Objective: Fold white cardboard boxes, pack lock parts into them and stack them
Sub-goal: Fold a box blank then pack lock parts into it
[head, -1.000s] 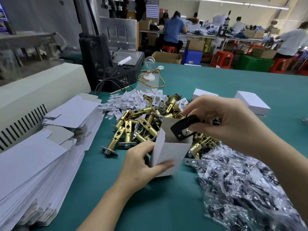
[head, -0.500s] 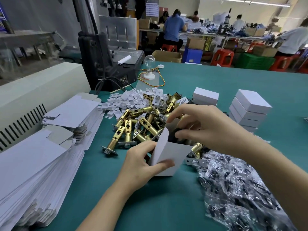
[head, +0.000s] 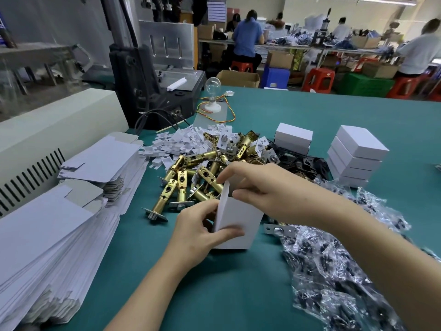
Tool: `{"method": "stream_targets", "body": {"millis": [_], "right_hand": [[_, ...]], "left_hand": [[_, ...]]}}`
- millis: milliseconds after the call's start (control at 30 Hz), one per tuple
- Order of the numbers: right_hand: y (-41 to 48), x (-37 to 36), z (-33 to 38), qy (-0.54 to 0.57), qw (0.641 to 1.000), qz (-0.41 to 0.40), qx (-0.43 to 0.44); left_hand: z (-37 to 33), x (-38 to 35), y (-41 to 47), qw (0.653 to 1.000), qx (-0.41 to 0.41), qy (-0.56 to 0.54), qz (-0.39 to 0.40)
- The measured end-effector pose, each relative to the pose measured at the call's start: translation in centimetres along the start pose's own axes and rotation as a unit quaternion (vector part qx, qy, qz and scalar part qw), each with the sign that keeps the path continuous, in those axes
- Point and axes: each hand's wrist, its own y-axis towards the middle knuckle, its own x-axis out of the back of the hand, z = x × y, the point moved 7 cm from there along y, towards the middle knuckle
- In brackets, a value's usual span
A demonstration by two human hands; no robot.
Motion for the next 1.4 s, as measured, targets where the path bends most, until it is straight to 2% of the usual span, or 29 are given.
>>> {"method": "stream_targets", "body": {"millis": [167, 333, 533, 733, 967, 1067, 1200, 1267, 1400], "right_hand": [[0.0, -0.2, 0.3, -0.018, 1.000, 0.017, 0.004], [-0.2, 0.1, 0.8, -0.023, 1.000, 0.001, 0.016], [-0.8, -1.6, 1.0, -0.039, 0.996, 0.075, 0.009], [-1.2, -0.2, 1.1, -0.050, 0.998, 0.025, 0.025], [-1.2, -1.1, 1.9, -0.088, 0.995, 0.045, 0.028], [-1.5, -0.6, 1.8, -0.042, 0.998, 0.023, 0.030], [-2.0, 1.1, 0.9, 0.075, 0.995, -0.056, 0.013], [-2.0, 1.3, 0.7, 0.092, 0.993, -0.069, 0.007], [-1.5, 0.2, 1.6, -0.006, 1.000, -0.019, 0.017]], "left_hand": [[0.2, -0.1, 0.0, 1.000, 0.005, -0.012, 0.006], [0.2, -0.1, 0.0, 1.000, 0.006, -0.025, 0.009], [0.1, -0.2, 0.1, 0.999, 0.006, -0.025, 0.020], [0.0, -0.3, 0.0, 0.999, -0.004, -0.029, 0.024], [-0.4, -0.3, -0.2, 0.999, -0.018, -0.034, 0.027], [-0.5, -0.3, -0.3, 0.999, -0.028, -0.022, 0.029], [-0.1, -0.4, -0.2, 0.999, -0.026, -0.020, 0.028], [0.1, -0.3, -0.1, 0.999, -0.023, -0.023, 0.026], [0.1, -0.4, -0.2, 0.999, -0.019, -0.029, 0.030]]}}
